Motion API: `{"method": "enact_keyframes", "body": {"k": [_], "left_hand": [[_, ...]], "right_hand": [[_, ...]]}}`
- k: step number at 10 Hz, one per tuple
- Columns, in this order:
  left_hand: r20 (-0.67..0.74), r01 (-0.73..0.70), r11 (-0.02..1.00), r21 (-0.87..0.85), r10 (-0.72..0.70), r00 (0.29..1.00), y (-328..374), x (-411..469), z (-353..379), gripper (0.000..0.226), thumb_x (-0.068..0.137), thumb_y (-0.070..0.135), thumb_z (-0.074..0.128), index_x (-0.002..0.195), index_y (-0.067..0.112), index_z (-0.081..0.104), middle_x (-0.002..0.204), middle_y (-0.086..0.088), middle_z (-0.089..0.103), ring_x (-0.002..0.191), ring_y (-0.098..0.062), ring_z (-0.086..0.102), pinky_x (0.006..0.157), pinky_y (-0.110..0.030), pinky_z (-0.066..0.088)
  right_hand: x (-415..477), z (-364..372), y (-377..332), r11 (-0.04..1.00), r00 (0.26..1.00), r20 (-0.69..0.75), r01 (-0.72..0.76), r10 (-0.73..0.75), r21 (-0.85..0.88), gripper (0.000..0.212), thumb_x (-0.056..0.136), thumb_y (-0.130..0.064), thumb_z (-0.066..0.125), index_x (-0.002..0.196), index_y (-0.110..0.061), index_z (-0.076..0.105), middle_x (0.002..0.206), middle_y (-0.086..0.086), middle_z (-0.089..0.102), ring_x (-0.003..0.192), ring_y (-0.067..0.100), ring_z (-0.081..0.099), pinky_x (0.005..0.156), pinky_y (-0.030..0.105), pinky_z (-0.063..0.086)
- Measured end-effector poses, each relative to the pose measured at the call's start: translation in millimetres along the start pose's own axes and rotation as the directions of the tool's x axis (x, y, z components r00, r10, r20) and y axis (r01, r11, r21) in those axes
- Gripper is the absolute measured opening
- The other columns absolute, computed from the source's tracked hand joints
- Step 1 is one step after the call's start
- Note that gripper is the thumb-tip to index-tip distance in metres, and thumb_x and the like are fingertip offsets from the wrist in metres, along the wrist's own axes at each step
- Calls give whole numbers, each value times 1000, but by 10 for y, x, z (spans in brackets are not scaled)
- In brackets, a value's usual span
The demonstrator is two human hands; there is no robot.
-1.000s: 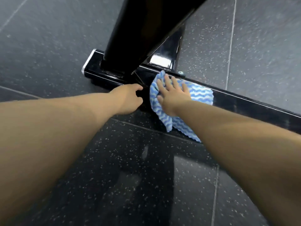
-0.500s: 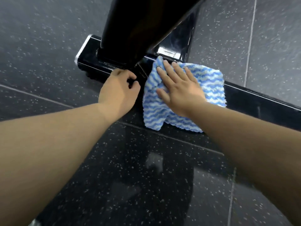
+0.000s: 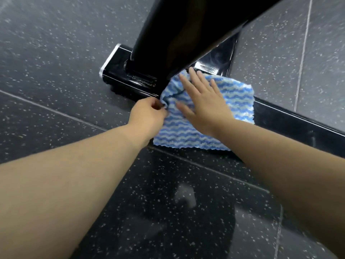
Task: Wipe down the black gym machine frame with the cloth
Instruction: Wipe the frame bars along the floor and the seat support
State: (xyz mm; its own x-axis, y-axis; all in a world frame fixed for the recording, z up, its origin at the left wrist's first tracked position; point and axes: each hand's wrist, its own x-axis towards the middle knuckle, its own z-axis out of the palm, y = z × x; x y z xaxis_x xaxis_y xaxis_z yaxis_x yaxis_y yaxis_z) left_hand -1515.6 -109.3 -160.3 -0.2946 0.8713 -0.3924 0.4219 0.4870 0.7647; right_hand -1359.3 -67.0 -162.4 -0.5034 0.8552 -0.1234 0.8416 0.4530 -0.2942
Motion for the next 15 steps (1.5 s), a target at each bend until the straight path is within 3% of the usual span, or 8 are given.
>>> {"method": "enact_keyframes", "body": {"k": [2,5,6,8,10,13,14,15], "left_hand": [[-286,188,911,-368,-303,909,-104,145,-167,19,100,16,44,85,25,48,82,2,57,69,-17,60,69,-39,57],[39,296,404,-866,-535,844,144,265,-91,16,98,6,42,103,6,58,82,-4,53,65,-15,50,59,-27,45],[67,349,474,-809,-515,855,105,266,122,35,98,10,44,132,7,51,93,-3,56,70,-11,53,63,-23,49],[-128,201,950,240,-175,976,321,-137,292,33,102,27,43,130,10,48,118,-6,55,113,-22,56,85,-29,44],[131,434,710,-555,-440,888,456,-189,604,14,100,17,45,86,20,42,77,7,44,65,-6,49,64,-19,54],[-10,-253,964,77,255,967,678,-210,582,6,87,24,57,81,24,55,87,3,61,76,-15,56,66,-25,39],[92,-401,913,69,395,914,898,-190,638,10,91,24,50,82,23,50,74,4,57,72,-22,54,65,-31,44],[94,-436,891,-129,449,889,1051,-109,668,8,91,28,53,96,34,53,88,5,66,82,-15,64,80,-40,53]], "right_hand": [[-347,114,128,996,975,-220,1,-20,-84,45,85,-32,69,128,-22,61,140,8,51,124,34,48,96,51,39],[-14,287,-163,969,993,31,122,-118,-215,60,103,-21,26,153,-16,-9,161,3,-12,147,16,-17,116,30,-14],[-157,241,54,965,996,6,88,-90,-246,57,104,-27,24,153,-15,-3,161,4,-6,148,16,-8,118,30,-8],[-635,147,536,973,999,1,-40,41,-229,62,100,-46,13,154,-15,10,161,6,7,148,17,3,119,32,1],[-1010,82,813,964,979,-35,-202,199,-174,68,97,-50,11,153,-12,16,161,10,9,149,22,7,120,38,10],[-1010,-196,862,815,797,-246,-454,552,359,34,84,-43,58,108,-19,62,124,3,59,118,29,50,99,35,37],[-786,-402,847,763,796,-152,-479,586,433,69,81,-35,69,142,-26,39,114,-4,61,113,19,49,95,29,37],[-647,-499,886,684,818,-20,-468,576,560,39,80,-25,73,118,-27,64,74,-8,61,75,9,55,71,23,43]]}}
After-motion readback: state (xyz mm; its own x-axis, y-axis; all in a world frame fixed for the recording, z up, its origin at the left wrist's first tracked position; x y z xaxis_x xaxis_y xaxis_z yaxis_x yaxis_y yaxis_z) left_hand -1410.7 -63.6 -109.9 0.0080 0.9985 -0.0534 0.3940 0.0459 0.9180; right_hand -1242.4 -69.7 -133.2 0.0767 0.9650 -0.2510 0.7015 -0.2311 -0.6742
